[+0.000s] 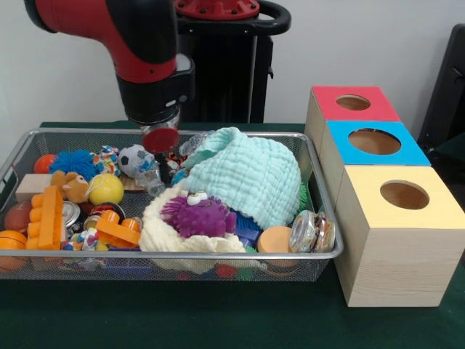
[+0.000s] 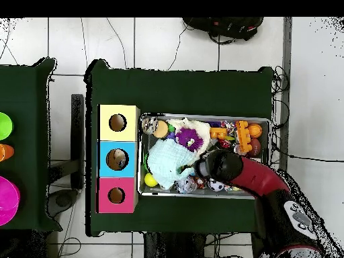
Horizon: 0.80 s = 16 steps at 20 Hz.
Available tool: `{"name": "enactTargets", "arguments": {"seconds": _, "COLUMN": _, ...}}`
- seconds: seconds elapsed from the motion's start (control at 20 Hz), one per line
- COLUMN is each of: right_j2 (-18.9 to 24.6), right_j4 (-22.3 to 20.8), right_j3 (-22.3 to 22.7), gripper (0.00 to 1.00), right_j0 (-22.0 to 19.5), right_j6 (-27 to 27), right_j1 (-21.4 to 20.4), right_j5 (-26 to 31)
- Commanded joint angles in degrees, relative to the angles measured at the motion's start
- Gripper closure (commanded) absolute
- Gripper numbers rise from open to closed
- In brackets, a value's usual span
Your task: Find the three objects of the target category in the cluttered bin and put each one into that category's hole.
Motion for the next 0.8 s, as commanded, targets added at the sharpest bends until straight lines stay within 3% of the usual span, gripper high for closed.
{"name": "enactTargets", "arguments": {"seconds": 0.05, "right_j2": 6.3, "right_j4": 1.9, "right_j3": -0.1, "gripper": 0.00, "right_j0": -2.8, "right_j6": -2.7, "right_j1": -0.4, "right_j5": 0.6}}
{"name": "enactTargets", "arguments": {"seconds": 0.5, "right_j2": 6.4, "right_j4": 1.7, "right_j3": -3.6, "gripper": 0.00, "right_j0": -1.8, "right_j6": -2.6, "right_j1": 1.4, "right_j5": 2.4}}
{"name": "enactTargets", "arguments": {"seconds": 0.8, "right_j2": 5.9, "right_j4": 2.2, "right_j3": -8.3, "gripper": 0.00, "right_j0": 0.0, "right_j6": -1.6, "right_j1": 3.7, "right_j5": 4.7}}
